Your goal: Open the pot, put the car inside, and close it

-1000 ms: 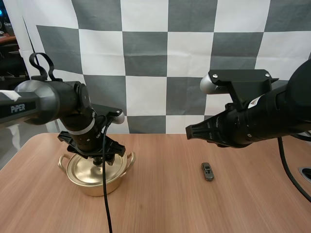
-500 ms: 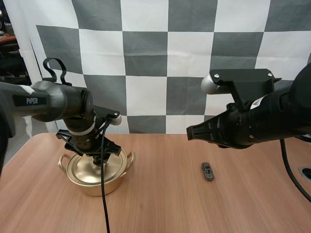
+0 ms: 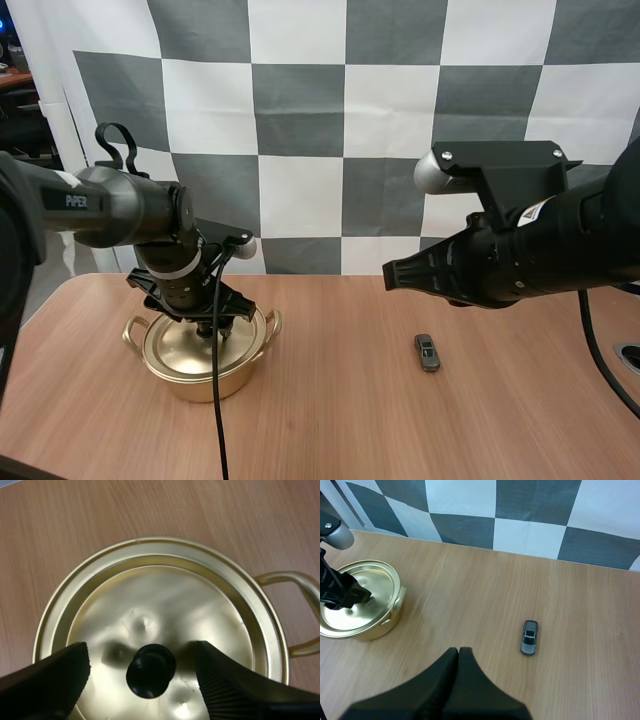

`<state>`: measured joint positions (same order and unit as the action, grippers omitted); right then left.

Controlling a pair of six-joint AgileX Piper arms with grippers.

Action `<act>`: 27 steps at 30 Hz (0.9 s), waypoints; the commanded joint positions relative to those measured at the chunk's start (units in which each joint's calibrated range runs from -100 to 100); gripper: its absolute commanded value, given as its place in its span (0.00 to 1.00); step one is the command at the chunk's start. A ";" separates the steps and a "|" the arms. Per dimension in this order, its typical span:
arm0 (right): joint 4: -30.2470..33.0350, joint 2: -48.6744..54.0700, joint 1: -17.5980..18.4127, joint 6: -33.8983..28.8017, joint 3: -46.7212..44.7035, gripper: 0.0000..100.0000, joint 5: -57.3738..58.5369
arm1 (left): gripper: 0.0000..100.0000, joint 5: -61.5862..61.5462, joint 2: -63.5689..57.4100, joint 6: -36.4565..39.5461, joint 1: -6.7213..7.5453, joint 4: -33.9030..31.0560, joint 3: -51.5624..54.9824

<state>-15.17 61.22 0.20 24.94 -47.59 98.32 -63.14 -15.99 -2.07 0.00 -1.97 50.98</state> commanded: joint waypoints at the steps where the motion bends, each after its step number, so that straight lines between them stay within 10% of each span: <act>1: 0.02 -0.05 0.05 0.03 0.01 0.00 0.04 | 0.13 -0.38 0.09 0.40 0.00 0.55 0.03; 2: 0.02 -0.05 0.05 0.03 0.01 0.00 0.04 | 0.01 -0.58 0.09 0.36 0.00 0.80 0.03; 17: 0.02 -0.05 0.05 0.03 0.01 0.00 0.04 | 0.00 -3.11 -4.40 1.58 0.00 1.09 -6.81; 27: 4.81 -0.41 0.05 0.03 0.01 0.00 -11.42 | 0.00 -34.29 -19.30 1.12 0.00 6.46 -28.79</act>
<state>-11.03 61.22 0.20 24.94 -47.59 90.60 -86.91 -31.99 -0.79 0.00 2.89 28.00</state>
